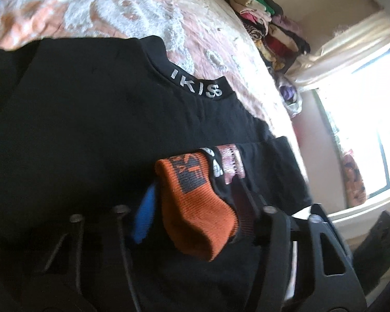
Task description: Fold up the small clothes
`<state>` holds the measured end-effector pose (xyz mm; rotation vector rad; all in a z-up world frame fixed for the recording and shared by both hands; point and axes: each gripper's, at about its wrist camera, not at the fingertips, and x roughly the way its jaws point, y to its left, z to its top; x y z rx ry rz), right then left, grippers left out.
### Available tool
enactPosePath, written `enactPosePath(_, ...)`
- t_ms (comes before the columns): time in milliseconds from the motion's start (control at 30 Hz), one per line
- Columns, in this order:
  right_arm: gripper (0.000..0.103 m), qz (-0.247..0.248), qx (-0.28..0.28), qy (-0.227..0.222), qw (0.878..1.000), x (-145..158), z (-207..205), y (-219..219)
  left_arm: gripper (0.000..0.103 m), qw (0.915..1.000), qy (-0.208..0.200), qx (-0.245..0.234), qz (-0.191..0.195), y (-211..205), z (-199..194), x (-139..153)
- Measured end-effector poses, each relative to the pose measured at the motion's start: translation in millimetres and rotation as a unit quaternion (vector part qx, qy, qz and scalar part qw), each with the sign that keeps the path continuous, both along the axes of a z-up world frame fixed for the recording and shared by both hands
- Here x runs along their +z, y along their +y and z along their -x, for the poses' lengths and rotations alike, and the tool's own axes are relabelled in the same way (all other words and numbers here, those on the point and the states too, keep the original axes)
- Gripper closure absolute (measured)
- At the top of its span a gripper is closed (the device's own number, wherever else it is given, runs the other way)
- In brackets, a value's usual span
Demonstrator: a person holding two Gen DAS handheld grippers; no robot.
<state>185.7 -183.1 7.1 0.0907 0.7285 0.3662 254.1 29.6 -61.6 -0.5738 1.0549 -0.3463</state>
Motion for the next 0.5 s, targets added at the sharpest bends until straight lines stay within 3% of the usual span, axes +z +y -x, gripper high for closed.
enactPosePath(33,0.045,0.000,-0.004,0.002,1.000,-1,1,-3,0.087,1.0000,-0.001,0.000,-0.006,-2,0,0)
enactPosePath(133,0.045,0.001,-0.016,0.008,1.000,-5,4,-13,0.096,1.0000,-0.006,0.000,0.003,-2,1,1)
enactPosePath(267,0.045,0.002,-0.034,0.016,0.999,-8,5,-22,0.097,0.9993,-0.035,0.007,0.014,4,8,16)
enactPosePath(500,0.045,0.023,-0.072,0.023,0.997,-12,2,-30,0.098,0.9900,-0.134,0.041,-0.017,31,33,74)
